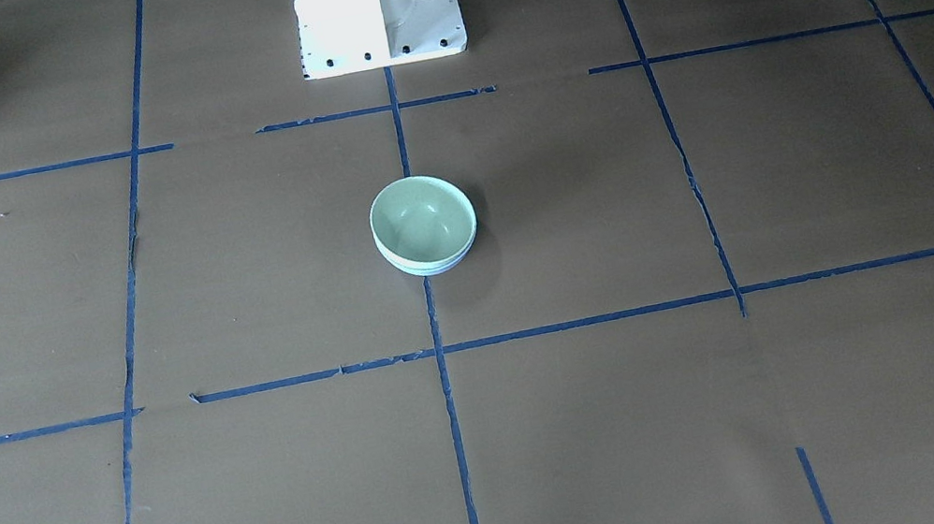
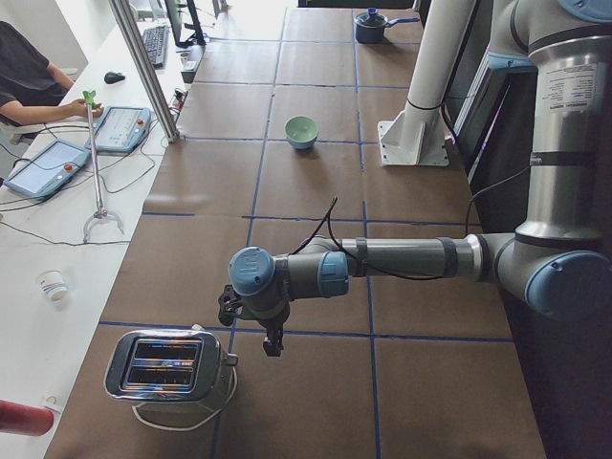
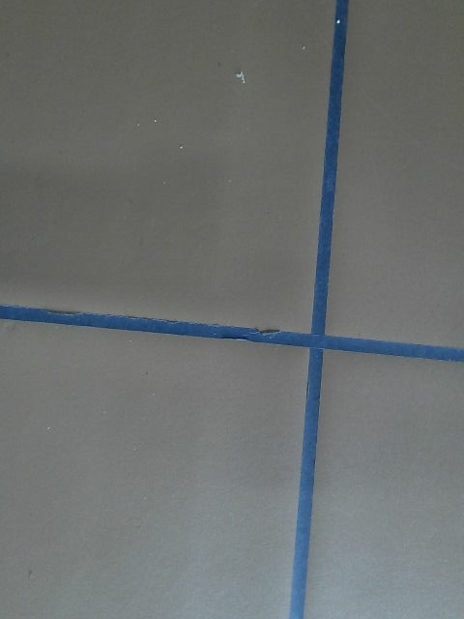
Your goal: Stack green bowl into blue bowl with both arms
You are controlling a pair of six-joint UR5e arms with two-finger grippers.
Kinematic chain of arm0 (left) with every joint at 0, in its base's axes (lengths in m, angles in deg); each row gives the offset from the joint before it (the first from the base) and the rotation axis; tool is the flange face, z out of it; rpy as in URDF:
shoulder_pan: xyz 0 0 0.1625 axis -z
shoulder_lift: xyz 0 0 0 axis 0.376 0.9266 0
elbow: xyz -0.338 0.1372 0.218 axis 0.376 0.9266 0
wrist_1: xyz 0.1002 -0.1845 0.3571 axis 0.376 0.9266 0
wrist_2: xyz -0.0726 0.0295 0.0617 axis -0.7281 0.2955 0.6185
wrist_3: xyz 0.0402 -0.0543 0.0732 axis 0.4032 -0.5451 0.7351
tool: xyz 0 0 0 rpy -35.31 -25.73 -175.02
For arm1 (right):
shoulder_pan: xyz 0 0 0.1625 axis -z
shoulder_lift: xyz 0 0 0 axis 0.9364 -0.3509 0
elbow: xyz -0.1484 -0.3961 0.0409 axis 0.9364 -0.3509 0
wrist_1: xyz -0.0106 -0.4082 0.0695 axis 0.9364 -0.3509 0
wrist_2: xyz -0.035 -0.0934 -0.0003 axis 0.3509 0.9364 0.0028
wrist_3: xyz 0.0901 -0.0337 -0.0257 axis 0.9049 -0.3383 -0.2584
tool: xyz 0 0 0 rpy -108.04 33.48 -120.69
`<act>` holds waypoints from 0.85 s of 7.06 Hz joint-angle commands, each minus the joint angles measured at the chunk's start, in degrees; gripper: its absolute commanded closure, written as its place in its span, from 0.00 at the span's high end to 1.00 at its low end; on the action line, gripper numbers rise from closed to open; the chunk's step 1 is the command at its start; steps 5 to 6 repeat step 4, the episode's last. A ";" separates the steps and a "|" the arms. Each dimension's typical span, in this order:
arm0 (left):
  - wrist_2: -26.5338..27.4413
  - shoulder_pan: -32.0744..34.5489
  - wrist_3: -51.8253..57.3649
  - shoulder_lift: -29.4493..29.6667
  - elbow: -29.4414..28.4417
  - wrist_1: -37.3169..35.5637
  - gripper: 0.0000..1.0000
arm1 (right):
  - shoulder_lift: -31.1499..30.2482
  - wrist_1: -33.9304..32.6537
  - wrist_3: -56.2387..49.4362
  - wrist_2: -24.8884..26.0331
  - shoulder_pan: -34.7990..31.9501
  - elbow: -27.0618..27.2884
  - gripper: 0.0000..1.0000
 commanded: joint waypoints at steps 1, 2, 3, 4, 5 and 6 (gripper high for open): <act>0.00 0.00 0.09 0.03 0.00 0.00 1.00 | 0.00 0.00 0.09 0.04 0.04 0.02 1.00; 0.00 0.00 0.09 -0.05 0.26 0.00 1.00 | 0.00 -0.09 0.09 -0.04 0.04 0.02 1.00; 0.00 0.00 0.09 -0.05 0.27 0.00 1.00 | 0.09 -0.09 0.18 -0.05 0.04 -0.07 1.00; 0.00 0.00 0.09 -0.05 0.35 0.00 1.00 | 0.00 0.00 0.09 -0.05 0.04 0.02 1.00; 0.00 0.00 0.09 -0.05 0.35 0.00 1.00 | 0.00 0.00 0.09 -0.05 0.04 0.02 1.00; 0.00 0.00 0.09 -0.05 0.35 0.00 1.00 | 0.00 0.00 0.09 -0.05 0.04 0.02 1.00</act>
